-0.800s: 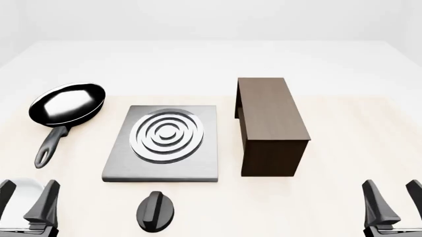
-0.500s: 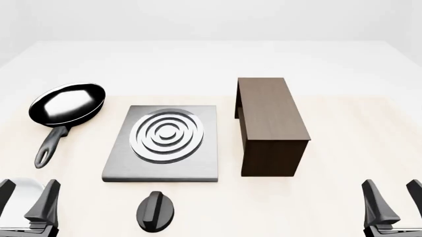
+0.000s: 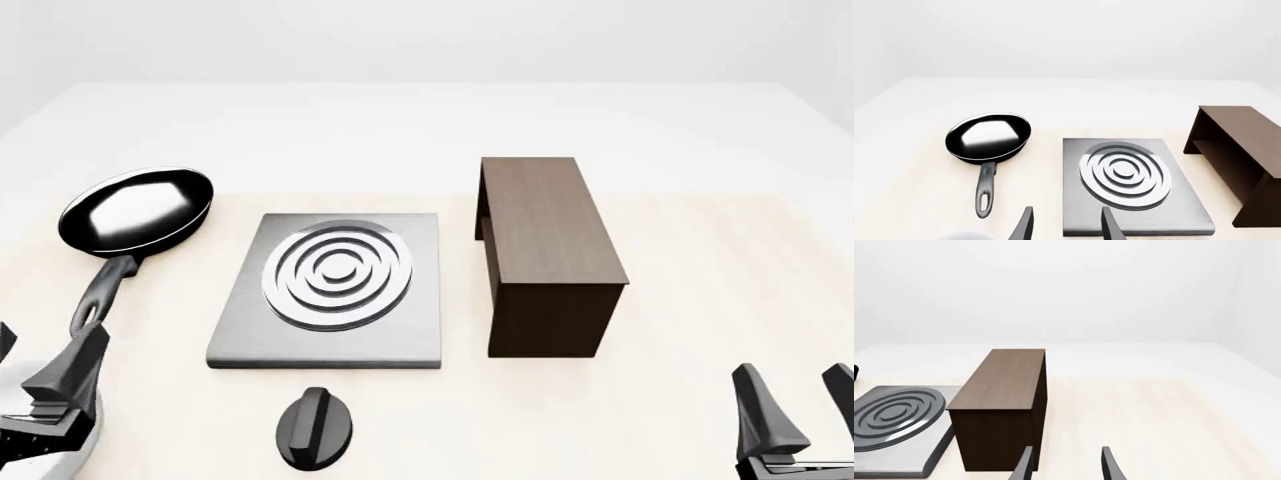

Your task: Turn on the stove.

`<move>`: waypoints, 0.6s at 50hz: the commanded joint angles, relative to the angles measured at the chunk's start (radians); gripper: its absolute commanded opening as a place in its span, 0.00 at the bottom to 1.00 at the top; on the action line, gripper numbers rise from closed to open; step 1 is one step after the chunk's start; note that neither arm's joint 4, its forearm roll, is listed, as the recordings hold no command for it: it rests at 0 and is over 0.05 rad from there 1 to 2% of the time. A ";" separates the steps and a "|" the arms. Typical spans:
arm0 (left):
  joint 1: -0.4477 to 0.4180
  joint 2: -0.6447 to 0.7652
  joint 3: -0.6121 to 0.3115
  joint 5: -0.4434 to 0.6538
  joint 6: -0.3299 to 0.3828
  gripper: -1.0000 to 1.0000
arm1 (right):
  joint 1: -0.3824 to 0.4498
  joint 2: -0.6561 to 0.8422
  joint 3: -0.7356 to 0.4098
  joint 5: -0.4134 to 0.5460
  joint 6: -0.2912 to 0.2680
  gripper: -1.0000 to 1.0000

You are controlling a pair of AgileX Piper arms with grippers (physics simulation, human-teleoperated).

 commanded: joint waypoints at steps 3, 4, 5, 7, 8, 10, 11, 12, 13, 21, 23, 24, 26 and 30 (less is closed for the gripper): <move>-0.012 0.199 -0.233 0.154 0.035 1.00 | 0.000 0.001 0.000 0.000 0.005 1.00; -0.015 0.216 -0.244 0.161 0.027 1.00 | -0.001 0.001 0.000 0.000 0.006 1.00; -0.012 0.227 -0.253 0.166 0.039 1.00 | 0.000 0.001 0.000 0.000 0.004 1.00; -0.010 0.249 -0.263 0.172 0.052 1.00 | 0.000 0.000 0.000 0.000 0.000 1.00; -0.027 0.255 -0.277 0.182 0.033 1.00 | 0.000 0.000 0.000 0.000 0.001 1.00; -0.029 0.259 -0.279 0.181 0.036 1.00 | 0.000 0.000 0.000 0.000 0.005 1.00; -0.024 0.298 -0.273 0.167 0.039 1.00 | 0.001 -0.001 0.000 0.000 -0.007 1.00; -0.040 0.328 -0.269 0.165 0.027 1.00 | 0.001 0.000 0.000 0.000 -0.004 1.00; -0.029 0.330 -0.268 0.162 0.040 1.00 | 0.001 0.000 0.000 0.000 -0.003 1.00; -0.050 0.366 -0.282 0.194 0.063 1.00 | -0.001 0.001 0.000 0.000 0.013 1.00; -0.045 0.368 -0.286 0.199 0.063 1.00 | -0.002 0.002 0.001 0.000 0.027 1.00; -0.047 0.372 -0.289 0.205 0.072 1.00 | 0.001 0.000 0.000 0.000 0.012 1.00; -0.066 0.390 -0.292 0.218 0.073 1.00 | 0.029 0.001 0.000 -0.002 -0.017 1.00; -0.087 0.392 -0.298 0.245 0.086 1.00 | 0.022 0.001 0.000 -0.002 -0.009 1.00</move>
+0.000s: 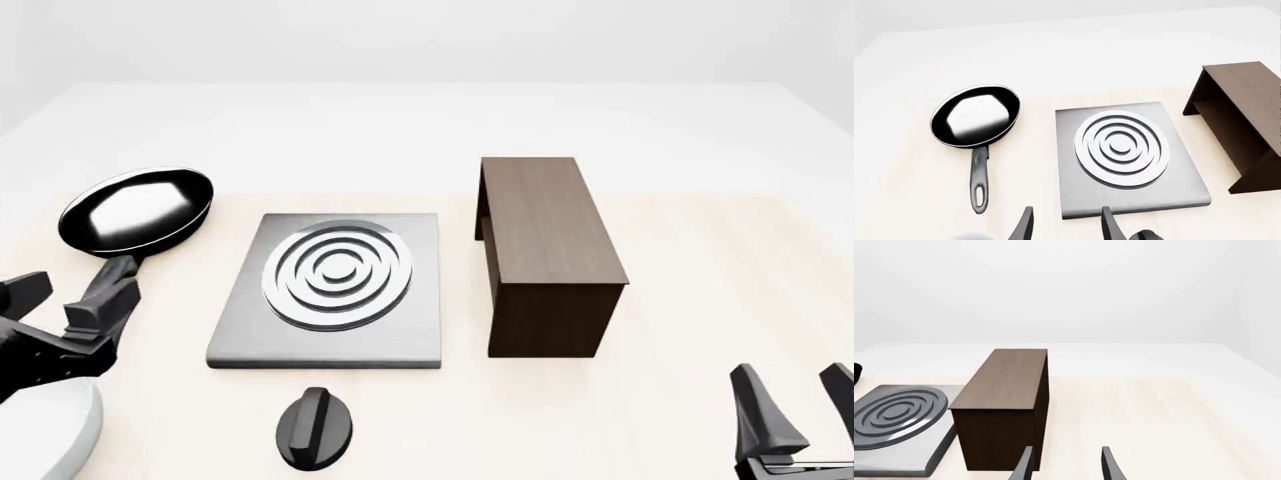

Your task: Turn on the stove.

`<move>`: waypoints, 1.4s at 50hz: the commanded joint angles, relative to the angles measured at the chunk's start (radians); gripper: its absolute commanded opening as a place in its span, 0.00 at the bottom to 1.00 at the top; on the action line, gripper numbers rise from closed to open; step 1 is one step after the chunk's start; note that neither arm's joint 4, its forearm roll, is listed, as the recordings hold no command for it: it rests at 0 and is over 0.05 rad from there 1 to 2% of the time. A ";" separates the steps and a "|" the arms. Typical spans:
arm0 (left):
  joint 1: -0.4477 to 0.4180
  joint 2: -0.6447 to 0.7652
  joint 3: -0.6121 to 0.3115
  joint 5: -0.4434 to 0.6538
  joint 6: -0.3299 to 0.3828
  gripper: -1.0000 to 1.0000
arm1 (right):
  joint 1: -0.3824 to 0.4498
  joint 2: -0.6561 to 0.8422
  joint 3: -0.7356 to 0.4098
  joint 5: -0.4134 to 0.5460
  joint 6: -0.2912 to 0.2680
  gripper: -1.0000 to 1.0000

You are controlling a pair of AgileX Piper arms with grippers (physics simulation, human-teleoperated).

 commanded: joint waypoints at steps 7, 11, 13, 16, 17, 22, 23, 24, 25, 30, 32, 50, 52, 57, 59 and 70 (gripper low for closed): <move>-0.062 0.071 -0.019 0.063 0.023 1.00 | 0.012 0.001 0.000 -0.001 -0.007 1.00; -0.066 0.091 0.002 0.047 0.062 1.00 | 0.013 0.001 0.000 -0.001 -0.007 1.00; -0.058 0.134 0.013 0.029 0.043 1.00 | 0.012 0.001 0.000 -0.001 -0.005 1.00; -0.063 0.142 0.025 0.015 0.060 1.00 | 0.012 0.001 0.000 -0.001 -0.006 1.00; -0.059 0.147 0.030 0.007 0.061 1.00 | 0.012 0.001 0.000 -0.001 -0.005 1.00; -0.066 0.175 0.047 -0.015 0.072 1.00 | 0.012 0.001 0.000 -0.001 -0.005 1.00; -0.079 0.186 0.048 -0.014 0.059 1.00 | 0.013 0.001 0.000 -0.001 -0.006 1.00; -0.084 0.190 0.053 -0.018 0.060 1.00 | 0.013 0.001 0.000 -0.001 -0.006 1.00; -0.093 0.197 0.071 -0.028 0.062 1.00 | 0.012 0.001 0.000 -0.001 -0.005 1.00; -0.106 0.218 0.087 -0.050 0.054 1.00 | 0.013 0.001 0.000 -0.001 -0.006 1.00; -0.113 0.229 0.088 -0.059 0.047 1.00 | 0.013 0.001 0.000 -0.001 -0.006 1.00; -0.163 0.299 0.172 -0.155 0.037 1.00 | 0.013 0.001 0.000 -0.001 -0.006 1.00; -0.164 0.310 0.176 -0.168 0.039 1.00 | 0.013 0.001 0.000 -0.001 -0.006 1.00; -0.173 0.335 0.196 -0.197 0.038 1.00 | 0.013 0.001 0.000 -0.001 -0.006 1.00; -0.176 0.342 0.200 -0.204 0.038 1.00 | 0.013 0.001 0.000 -0.001 -0.006 1.00; -0.194 0.404 0.233 -0.264 0.027 1.00 | 0.013 0.001 0.000 -0.001 -0.006 1.00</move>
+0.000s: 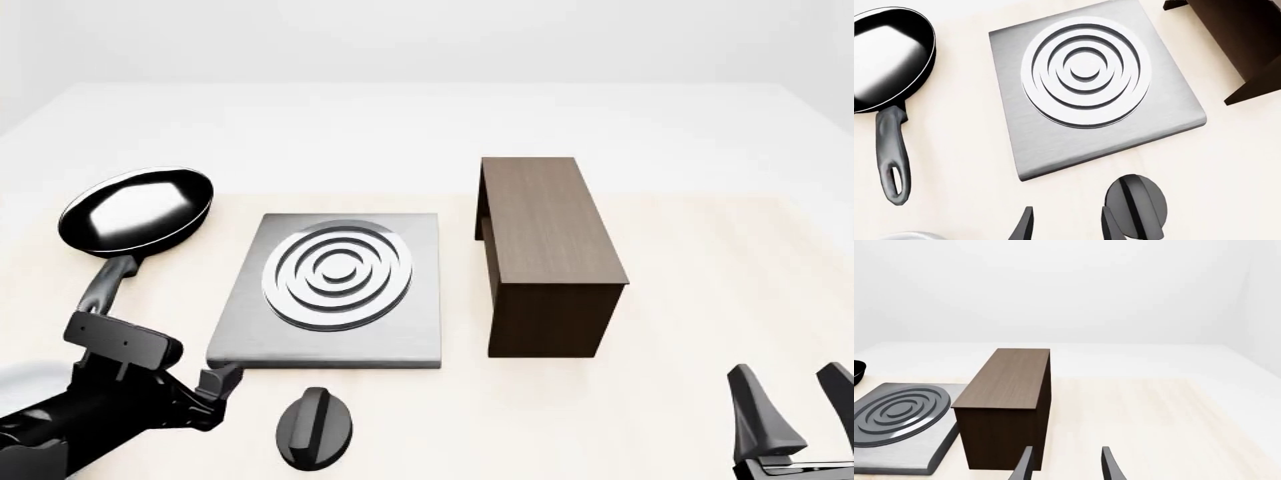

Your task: Turn on the stove.

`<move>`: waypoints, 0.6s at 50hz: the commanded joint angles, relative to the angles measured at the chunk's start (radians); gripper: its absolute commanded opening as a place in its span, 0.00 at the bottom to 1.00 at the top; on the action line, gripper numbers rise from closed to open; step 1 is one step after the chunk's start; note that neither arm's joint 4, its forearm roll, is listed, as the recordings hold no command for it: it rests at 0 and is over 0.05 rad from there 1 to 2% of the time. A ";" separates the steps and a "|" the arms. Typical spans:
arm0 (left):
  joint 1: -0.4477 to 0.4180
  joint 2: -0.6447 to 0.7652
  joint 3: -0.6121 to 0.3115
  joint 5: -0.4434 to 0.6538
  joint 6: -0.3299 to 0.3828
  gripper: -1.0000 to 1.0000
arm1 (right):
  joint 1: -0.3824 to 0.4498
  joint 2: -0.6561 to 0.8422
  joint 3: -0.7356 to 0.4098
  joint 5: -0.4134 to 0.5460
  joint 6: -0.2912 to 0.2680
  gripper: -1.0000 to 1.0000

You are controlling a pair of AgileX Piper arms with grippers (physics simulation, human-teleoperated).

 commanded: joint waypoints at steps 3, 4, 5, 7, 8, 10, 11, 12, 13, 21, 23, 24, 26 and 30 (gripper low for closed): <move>-0.017 0.057 0.039 -0.065 0.000 1.00 | 0.000 0.000 0.000 0.000 0.000 1.00; -0.018 0.063 0.043 -0.072 0.000 1.00 | 0.000 0.000 0.000 0.000 0.000 1.00; -0.020 0.068 0.047 -0.078 -0.001 1.00 | 0.000 0.000 0.000 0.000 0.000 1.00; -0.030 0.080 0.049 -0.082 -0.008 1.00 | 0.000 0.000 0.000 0.000 0.000 1.00; -0.027 0.076 0.047 -0.078 -0.008 1.00 | 0.000 0.000 0.000 0.000 0.000 1.00; -0.033 0.074 0.047 -0.074 -0.009 1.00 | 0.000 0.000 0.000 0.000 0.000 1.00; -0.040 0.078 0.052 -0.079 -0.008 1.00 | 0.001 0.000 0.000 0.000 0.000 1.00; -0.042 0.080 0.057 -0.086 0.005 1.00 | 0.000 0.000 0.000 0.000 0.000 1.00; -0.046 0.085 0.062 -0.093 0.005 1.00 | 0.000 0.000 0.000 0.000 0.000 1.00; -0.039 0.141 0.082 -0.147 0.016 1.00 | 0.001 0.000 0.000 0.000 -0.002 1.00; -0.038 0.159 0.089 -0.167 0.016 1.00 | 0.001 0.000 0.000 0.000 0.000 1.00; -0.039 0.170 0.093 -0.177 0.016 1.00 | 0.001 0.000 0.000 0.000 -0.001 1.00; -0.040 0.189 0.102 -0.202 0.021 1.00 | 0.001 0.000 0.000 0.000 -0.001 1.00; -0.039 0.234 0.119 -0.253 0.025 1.00 | 0.001 0.000 0.000 0.000 -0.001 1.00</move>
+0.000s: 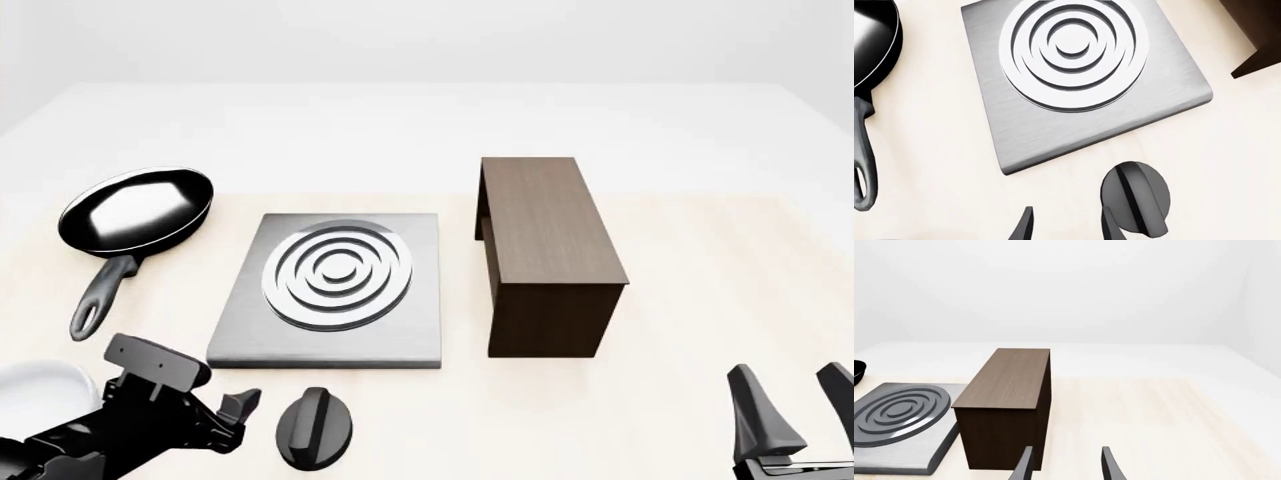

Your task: Turn on the stove.

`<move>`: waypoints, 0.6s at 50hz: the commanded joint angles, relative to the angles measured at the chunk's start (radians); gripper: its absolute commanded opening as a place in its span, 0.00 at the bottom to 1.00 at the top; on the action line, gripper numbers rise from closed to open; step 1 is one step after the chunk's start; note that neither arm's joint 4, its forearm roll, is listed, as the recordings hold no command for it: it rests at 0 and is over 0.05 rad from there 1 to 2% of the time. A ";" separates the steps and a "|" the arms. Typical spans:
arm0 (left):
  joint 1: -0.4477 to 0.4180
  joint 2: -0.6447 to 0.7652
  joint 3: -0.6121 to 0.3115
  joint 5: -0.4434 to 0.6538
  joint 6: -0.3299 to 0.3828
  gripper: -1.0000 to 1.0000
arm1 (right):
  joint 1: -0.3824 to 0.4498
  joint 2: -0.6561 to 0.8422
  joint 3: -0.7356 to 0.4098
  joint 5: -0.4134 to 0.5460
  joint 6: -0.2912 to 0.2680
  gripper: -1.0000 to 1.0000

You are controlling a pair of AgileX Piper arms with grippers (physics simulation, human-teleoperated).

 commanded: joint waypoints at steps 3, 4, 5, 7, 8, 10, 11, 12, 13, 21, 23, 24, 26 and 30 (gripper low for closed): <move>0.000 0.115 0.043 -0.123 0.007 1.00 | 0.000 0.000 0.000 0.000 0.000 1.00; 0.000 0.122 0.044 -0.129 0.005 1.00 | 0.000 0.000 0.000 0.000 -0.001 1.00; -0.004 0.129 0.043 -0.132 -0.002 1.00 | 0.000 0.000 0.000 0.000 -0.001 1.00; 0.000 0.138 0.049 -0.148 0.004 1.00 | 0.000 0.000 0.000 0.000 0.000 1.00; 0.000 0.150 0.053 -0.160 0.004 1.00 | 0.000 0.000 0.000 0.000 0.000 1.00; -0.001 0.159 0.058 -0.172 0.004 1.00 | 0.000 0.000 0.000 0.000 0.000 1.00; -0.004 0.167 0.061 -0.180 0.001 1.00 | 0.000 0.000 0.000 0.000 -0.001 1.00; -0.004 0.171 0.063 -0.185 0.002 1.00 | 0.000 0.000 0.000 0.000 -0.001 1.00; -0.009 0.179 0.065 -0.192 -0.002 1.00 | 0.000 0.000 0.000 0.000 0.000 1.00; -0.052 0.186 0.063 -0.188 -0.041 1.00 | 0.001 0.000 0.000 0.000 -0.001 1.00; -0.057 0.186 0.066 -0.189 -0.037 1.00 | 0.000 0.000 0.000 0.000 0.000 1.00; -0.063 0.187 0.065 -0.188 -0.045 1.00 | 0.001 0.000 0.000 0.000 -0.001 1.00; -0.072 0.191 0.066 -0.190 -0.049 1.00 | 0.001 0.000 0.000 0.000 0.000 1.00; -0.084 0.198 0.071 -0.195 -0.056 1.00 | 0.001 0.000 0.000 0.000 0.000 1.00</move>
